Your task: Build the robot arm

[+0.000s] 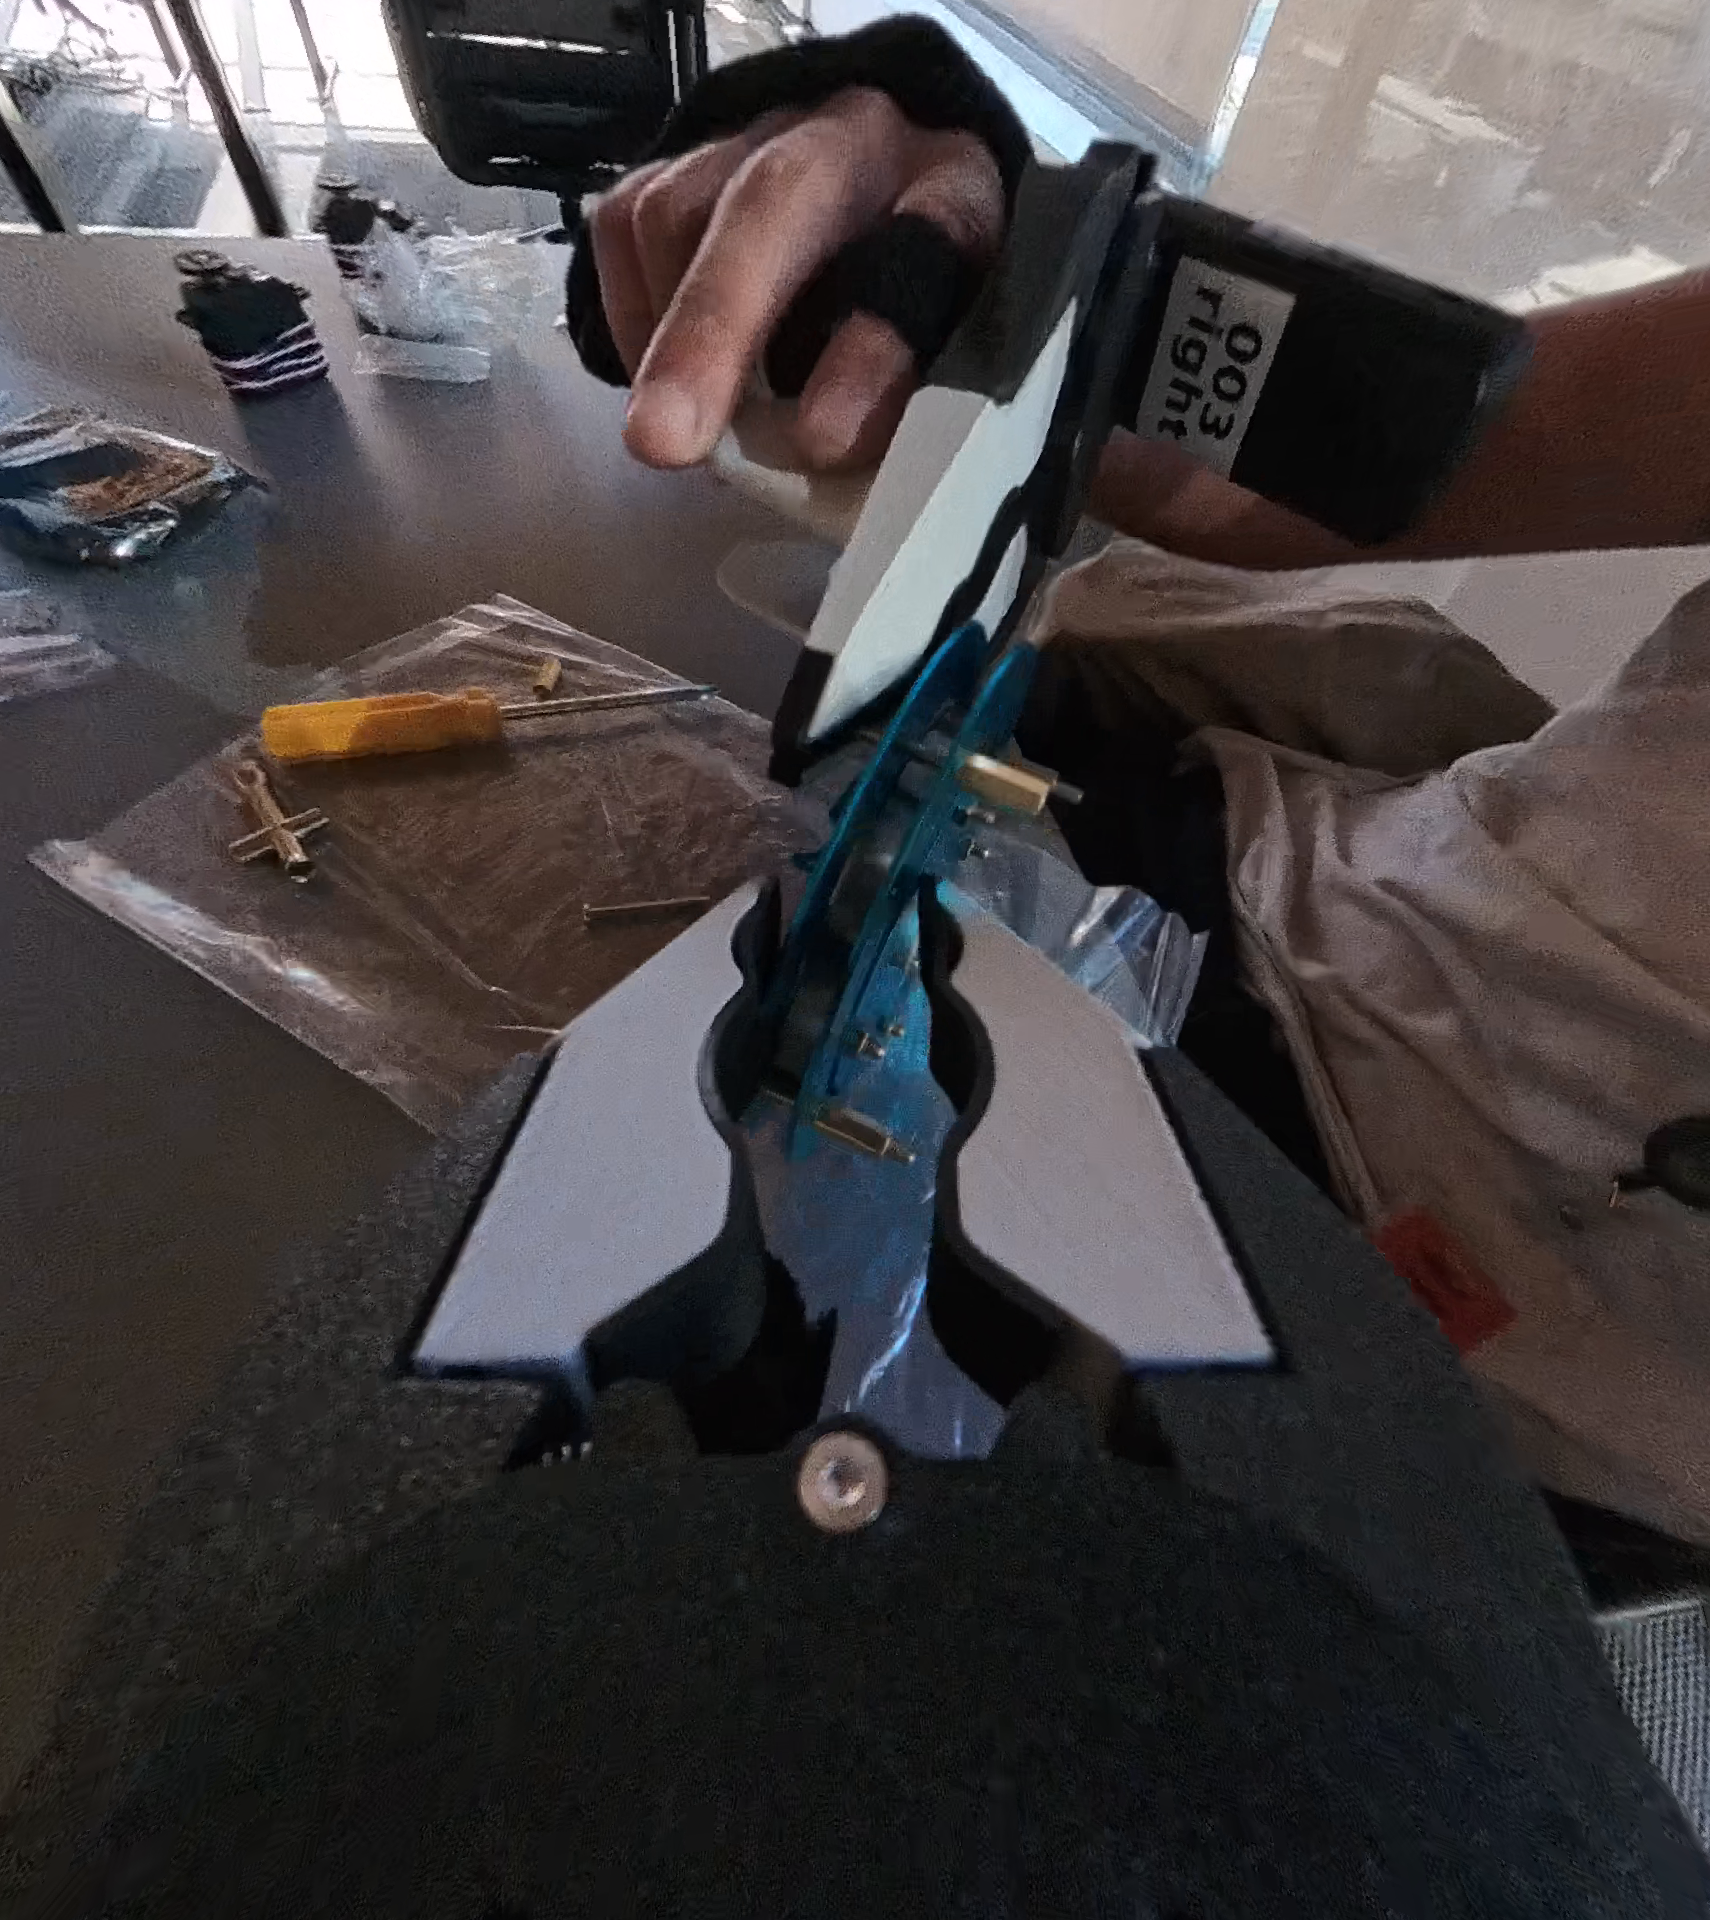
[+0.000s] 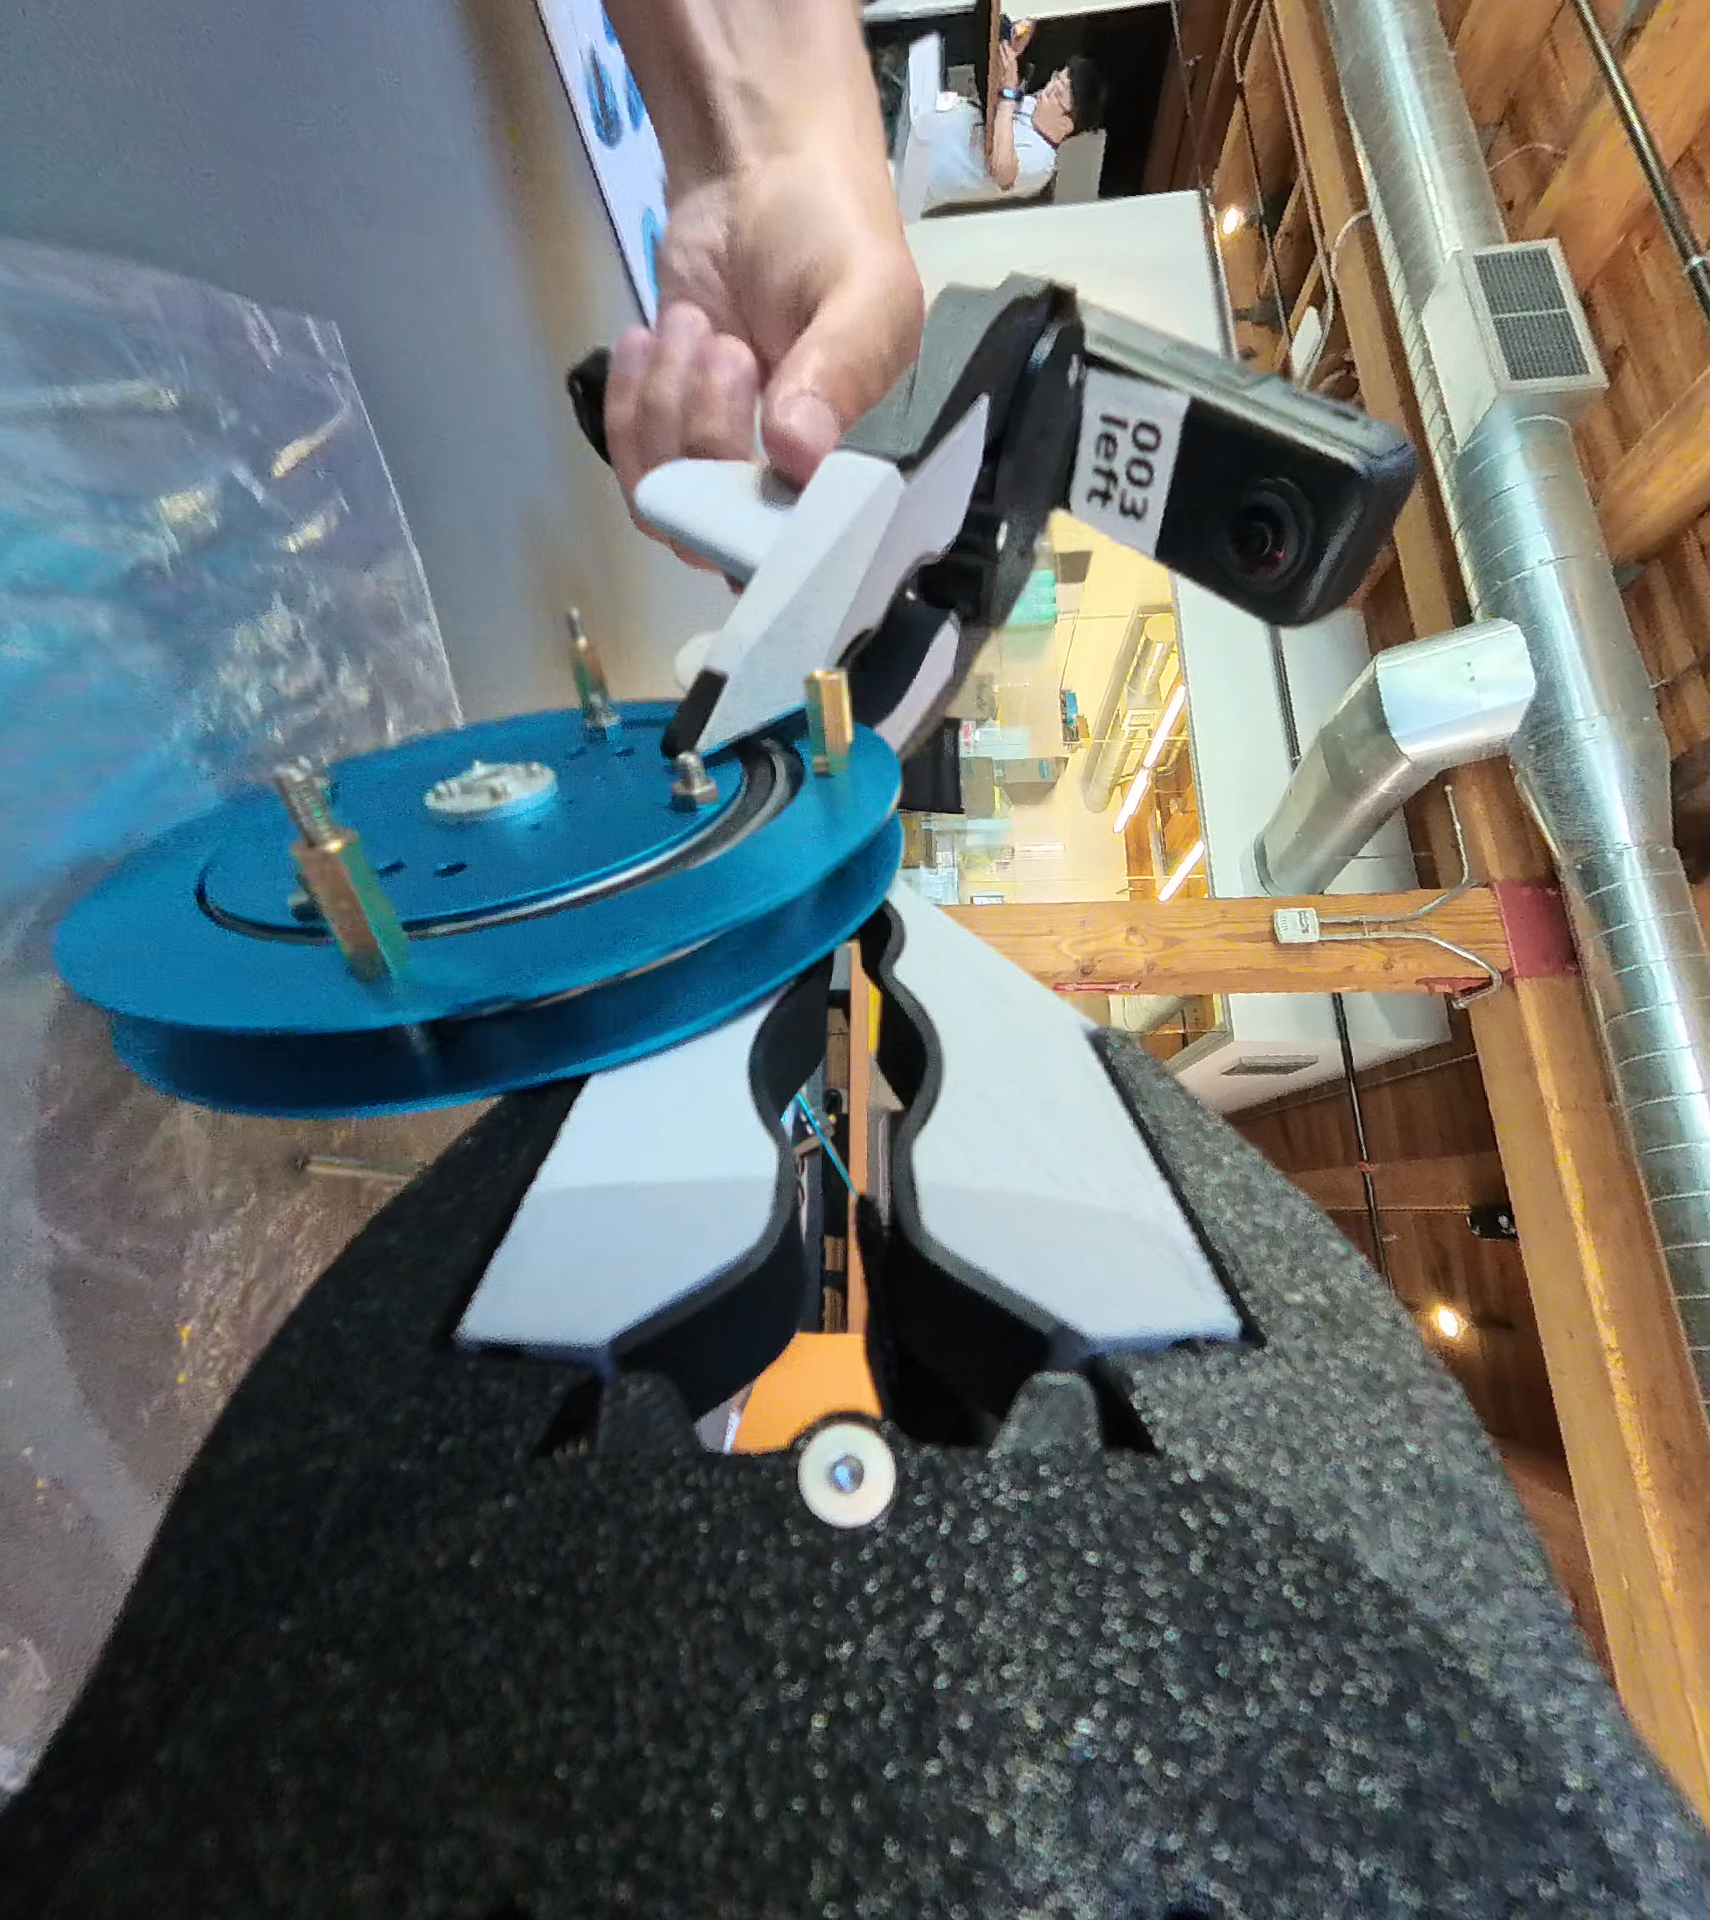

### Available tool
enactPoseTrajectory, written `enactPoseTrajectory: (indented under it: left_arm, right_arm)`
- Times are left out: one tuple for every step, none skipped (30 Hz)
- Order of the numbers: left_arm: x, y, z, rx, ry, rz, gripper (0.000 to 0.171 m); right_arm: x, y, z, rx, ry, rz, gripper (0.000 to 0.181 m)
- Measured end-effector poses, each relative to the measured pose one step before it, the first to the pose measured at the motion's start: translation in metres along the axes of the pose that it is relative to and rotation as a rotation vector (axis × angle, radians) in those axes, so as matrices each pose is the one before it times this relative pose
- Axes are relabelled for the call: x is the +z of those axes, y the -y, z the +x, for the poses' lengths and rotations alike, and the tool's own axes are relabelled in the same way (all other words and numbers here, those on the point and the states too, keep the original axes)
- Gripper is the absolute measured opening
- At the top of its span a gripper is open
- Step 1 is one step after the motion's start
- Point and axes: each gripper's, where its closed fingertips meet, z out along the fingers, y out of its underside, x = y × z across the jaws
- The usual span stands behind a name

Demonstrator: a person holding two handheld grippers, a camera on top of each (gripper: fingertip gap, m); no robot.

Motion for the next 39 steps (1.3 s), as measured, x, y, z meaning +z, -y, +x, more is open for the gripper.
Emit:
enactPoseTrajectory:
  left_arm:
    - [0.00138, 0.00162, -0.00027, -0.0343, 0.0117, 0.01805, 0.025]
    - [0.00178, 0.00176, 0.00284, -0.0271, 0.0063, 0.01533, 0.024]
    - [0.00249, 0.00155, 0.00347, -0.027, 0.0066, 0.00746, 0.024]
    - [0.003, 0.00007, 0.00435, -0.0191, 0.0011, -0.0059, 0.023]
    - [0.00223, -0.0006, 0.00519, -0.0055, -0.009, -0.007, 0.023]
    - [0.00064, -0.00043, 0.00499, 0.0073, -0.0163, 0.00125, 0.022]
    - [0.00002, -0.00032, 0.00463, 0.0145, -0.0213, 0.00449, 0.02]
    - [-0.00015, -0.00084, 0.00234, 0.0184, -0.0121, 0.00071, 0.019]
    - [-0.00068, -0.00092, 0.00079, 0.0145, -0.0066, -0.00323, 0.018]
    - [-0.00106, -0.001, 0.0011, 0.012, -0.0111, -0.00544, 0.016]
    - [-0.00099, -0.00096, 0.00113, 0.0083, -0.011, -0.00379, 0.015]
    - [-0.0008, -0.00099, 0.00042, 0.0056, -0.0049, -0.00478, 0.014]
    - [-0.00097, -0.00075, -0.00045, 0.0069, 0.0044, -0.00812, 0.013]
    - [-0.00095, -0.00046, -0.00157, 0.0102, 0.0137, -0.01011, 0.013]
    - [-0.00095, -0.00041, -0.00101, 0.0169, 0.0137, -0.00844, 0.012]
    - [-0.00097, -0.00092, -0.00029, 0.0124, 0.0101, -0.00944, 0.012]
    - [-0.00069, -0.00021, -0.00034, -0.0074, 0.008, -0.00384, 0.012]
    - [-0.00004, 0.00074, -0.00231, -0.022, 0.0221, 0.00217, 0.012]
    - [0.00085, 0.00149, -0.0051, -0.0337, 0.0483, 0.00545, 0.012]
    - [0.0012, 0.00164, -0.00416, -0.0369, 0.0544, 0.00219, 0.012]
    - [0.00106, 0.00256, -0.00213, -0.0249, 0.0587, 0.00656, 0.012]
    - [0.001, 0.00379, -0.00273, -0.0179, 0.0778, 0.01676, 0.012]
    - [0.0012, 0.00278, -0.0048, -0.0416, 0.0887, 0.01506, 0.012]
    - [0.00149, 0.00159, -0.00554, -0.0616, 0.0866, 0.01499, 0.012]
    - [0.00123, 0.00108, -0.00458, -0.0541, 0.0793, 0.02159, 0.012]
    - [0.0007, 0.0008, -0.00459, -0.0577, 0.0781, 0.02103, 0.012]
    - [0.00048, 0.00074, -0.00337, -0.0484, 0.0675, 0.01929, 0.012]
    - [0.00071, 0.00054, -0.00136, -0.0282, 0.0553, 0.01478, 0.012]
    - [0.00073, 0.0004, -0.00023, -0.0208, 0.0457, 0.01008, 0.012]
    - [0.00082, 0.0005, -0.00025, -0.0237, 0.0404, 0.00887, 0.012]
    - [0.00076, 0.00022, -0.00028, -0.0196, 0.0368, 0.00818, 0.012]
    - [0.00018, 0.0001, 0.00007, -0.0166, 0.029, 0.00538, 0.012]
    - [0.00011, -0.00001, 0.00058, -0.014, 0.0198, 0.00347, 0.012]
    - [-0.00011, -0.00021, 0.0003, -0.0041, 0.0161, 0.00236, 0.012]
    - [-0.00006, -0.00016, 0.00026, 0.0051, 0.0145, 0.00328, 0.012]
    - [-0.0001, -0.00012, 0.00035, 0.0032, 0.0082, 0.00378, 0.012]
    - [-0.00015, -0.00029, 0.00047, 0.002, 0.0024, 0.00084, 0.012]
    - [-0.00026, -0.00026, 0.00038, 0.0073, 0.001, -0.00239, 0.012]
    - [-0.00005, -0.0001, 0.00059, 0.0083, 0.0, -0.00268, 0.012]
  right_arm:
    - [-0.00223, -0.00371, 0.00055, 0.012, -0.0264, 0.0012, 0.003]
    - [-0.00391, 0.0001, 0.00042, 0.0099, -0.0292, 0.0228, 0.003]
    - [-0.00421, -0.00026, -0.00067, -0.0031, -0.0117, 0.0093, 0.003]
    - [-0.00395, 0.00062, -0.0013, 0.0035, 0.0066, 0.0023, 0.003]
    - [-0.00358, 0.00383, -0.00073, 0.0094, 0.0114, 0.0153, 0.004]
    - [-0.00285, 0.00421, -0.00013, -0.0161, 0.0084, 0.0172, 0.003]
    - [-0.00193, 0.00461, 0.00025, -0.0361, 0.0038, 0.0264, 0.004]
    - [-0.00034, 0.00281, 0.00024, -0.031, 0.0046, 0.0228, 0.003]
    - [0.00132, 0.00109, 0.00048, -0.0152, 0.0043, 0.0195, 0.004]
    - [0.00156, 0.001, 0.00023, -0.024, 0.003, 0.0258, 0.004]
    - [0.00166, 0.00011, 0.00027, -0.0488, -0.0025, 0.0202, 0.004]
    - [0.00159, 0.00048, 0.00037, -0.0447, -0.0063, 0.0221, 0.004]
    - [0.00088, -0.0005, -0.00095, -0.0249, 0.0057, 0.0188, 0.006]
    - [-0.00006, -0.00271, -0.00328, -0.0144, 0.0242, 0.0103, 0.011]
    - [-0.0016, -0.00617, -0.00077, -0.001, 0.0095, -0.0076, 0.016]
    - [-0.00257, -0.01098, 0.00301, 0.0156, -0.012, -0.0288, 0.019]
    - [-0.00427, -0.01108, 0.00291, 0.0371, -0.0066, -0.0183, 0.021]
    - [-0.00498, -0.01181, 0.00179, 0.0577, 0.0056, -0.0143, 0.021]
    - [-0.00496, -0.01574, 0.00286, 0.0661, 0.0009, -0.0443, 0.02]
    - [-0.00467, -0.01756, 0.00411, 0.0841, -0.0048, -0.0656, 0.021]
    - [-0.0051, -0.01575, 0.00389, 0.1232, 0.0034, -0.0705, 0.02]
    - [-0.00576, -0.01393, 0.00355, 0.1543, 0.009, -0.0774, 0.016]
    - [-0.00592, -0.01088, 0.00166, 0.166, 0.0178, -0.0687, 0.018]
    - [-0.00706, -0.00469, -0.00108, 0.1813, 0.0253, -0.0322, 0.027]
    - [-0.0076, 0.00176, -0.00448, 0.2178, 0.0288, -0.0015, 0.035]
    - [-0.00645, 0.00546, -0.01393, 0.2301, 0.072, 0.0134, 0.038]
    - [-0.0044, 0.00803, -0.02106, 0.2193, 0.1024, 0.039, 0.047]
    - [-0.00079, 0.00876, -0.0203, 0.2102, 0.0877, 0.0717, 0.056]
    - [0.00353, 0.00267, -0.00901, 0.1853, 0.0211, 0.06, 0.051]
    - [0.00504, 0.00032, -0.00829, 0.1112, 0.0328, 0.0432, 0.051]
    - [0.00602, -0.00082, -0.00418, 0.076, 0.0107, 0.027, 0.045]
    - [0.0066, -0.00225, 0.00262, 0.0372, -0.0288, 0.0026, 0.039]
    - [0.00666, -0.00366, 0.00236, -0.0166, -0.027, -0.0146, 0.04]
    - [0.00522, -0.00312, 0.00267, -0.0481, -0.0285, -0.0142, 0.04]
    - [0.00309, 0.00019, 0.00432, -0.0441, -0.0403, 0.0022, 0.038]
    - [0.00301, -0.00004, 0.00015, -0.0353, -0.0113, -0.001, 0.031]
    - [0.00456, -0.00298, -0.00184, -0.0199, 0.009, -0.0276, 0.028]
    - [0.0043, -0.00243, -0.00063, -0.0023, 0.0062, -0.0259, 0.025]
    - [0.00336, -0.00127, -0.00153, 0.0049, 0.0125, -0.0125, 0.023]
